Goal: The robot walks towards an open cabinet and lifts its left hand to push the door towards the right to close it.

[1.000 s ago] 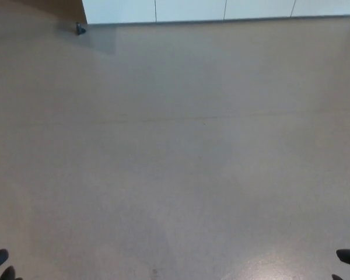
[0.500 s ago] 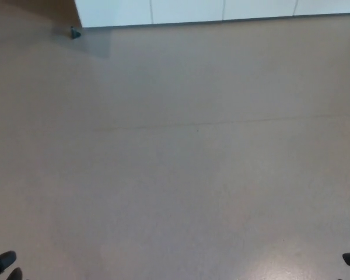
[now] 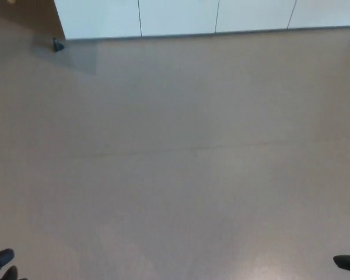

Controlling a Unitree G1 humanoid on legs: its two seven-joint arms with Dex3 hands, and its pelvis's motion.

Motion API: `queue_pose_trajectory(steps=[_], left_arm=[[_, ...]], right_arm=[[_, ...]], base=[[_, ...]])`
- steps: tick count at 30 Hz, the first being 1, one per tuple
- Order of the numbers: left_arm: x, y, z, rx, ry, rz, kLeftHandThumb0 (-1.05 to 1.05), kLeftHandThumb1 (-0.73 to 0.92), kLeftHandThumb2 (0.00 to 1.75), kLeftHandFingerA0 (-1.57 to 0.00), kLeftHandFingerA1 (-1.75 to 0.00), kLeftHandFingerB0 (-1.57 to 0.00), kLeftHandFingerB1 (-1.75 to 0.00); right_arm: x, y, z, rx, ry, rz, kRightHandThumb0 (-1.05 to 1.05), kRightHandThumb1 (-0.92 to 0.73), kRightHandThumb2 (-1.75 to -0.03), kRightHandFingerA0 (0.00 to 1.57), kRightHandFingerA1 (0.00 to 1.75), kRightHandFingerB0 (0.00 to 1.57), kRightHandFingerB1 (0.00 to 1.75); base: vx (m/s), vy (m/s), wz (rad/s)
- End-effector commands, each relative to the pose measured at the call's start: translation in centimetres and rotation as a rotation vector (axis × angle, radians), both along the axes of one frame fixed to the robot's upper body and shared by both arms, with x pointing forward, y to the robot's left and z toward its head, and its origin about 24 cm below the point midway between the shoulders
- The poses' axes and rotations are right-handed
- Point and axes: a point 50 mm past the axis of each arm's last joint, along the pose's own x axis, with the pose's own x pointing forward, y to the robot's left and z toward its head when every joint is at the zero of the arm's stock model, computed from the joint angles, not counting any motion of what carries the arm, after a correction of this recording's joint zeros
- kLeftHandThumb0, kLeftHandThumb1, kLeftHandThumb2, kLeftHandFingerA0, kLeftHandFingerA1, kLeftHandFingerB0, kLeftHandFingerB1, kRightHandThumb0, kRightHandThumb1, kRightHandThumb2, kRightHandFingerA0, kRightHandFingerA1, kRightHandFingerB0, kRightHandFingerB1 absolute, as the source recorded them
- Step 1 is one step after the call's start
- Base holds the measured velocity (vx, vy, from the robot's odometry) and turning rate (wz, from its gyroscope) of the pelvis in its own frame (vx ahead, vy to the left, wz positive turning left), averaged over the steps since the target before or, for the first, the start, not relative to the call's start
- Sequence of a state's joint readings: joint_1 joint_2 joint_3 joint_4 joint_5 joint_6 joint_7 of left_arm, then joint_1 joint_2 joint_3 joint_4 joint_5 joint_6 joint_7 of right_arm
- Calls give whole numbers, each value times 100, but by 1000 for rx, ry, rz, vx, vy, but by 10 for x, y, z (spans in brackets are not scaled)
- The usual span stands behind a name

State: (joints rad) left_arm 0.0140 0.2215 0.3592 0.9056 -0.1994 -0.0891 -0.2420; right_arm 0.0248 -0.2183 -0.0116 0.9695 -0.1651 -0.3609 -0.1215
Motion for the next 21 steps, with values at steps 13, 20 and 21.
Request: queue_pose_trajectory(steps=[13,20,21], left_arm=[[2,1,1,41,7,-31,-35,75,61,-65,-54,-52,-46],[9,1,4,39,-9,-40,-37,76,61,-66,-55,-53,-46],[11,1,5,39,-14,-38,-37,76,61,-66,-55,-53,-46]], right_arm=[[-8,-6,-1,-34,18,-5,-40,-57,-80,65,58,48,52],[-3,-6,1,-36,11,-1,-40,-57,-80,66,59,47,52],[-1,-6,2,-37,8,-2,-40,-57,-80,66,59,47,52]], base=[[375,-54,26],[426,-93,-2],[403,45,-23]])
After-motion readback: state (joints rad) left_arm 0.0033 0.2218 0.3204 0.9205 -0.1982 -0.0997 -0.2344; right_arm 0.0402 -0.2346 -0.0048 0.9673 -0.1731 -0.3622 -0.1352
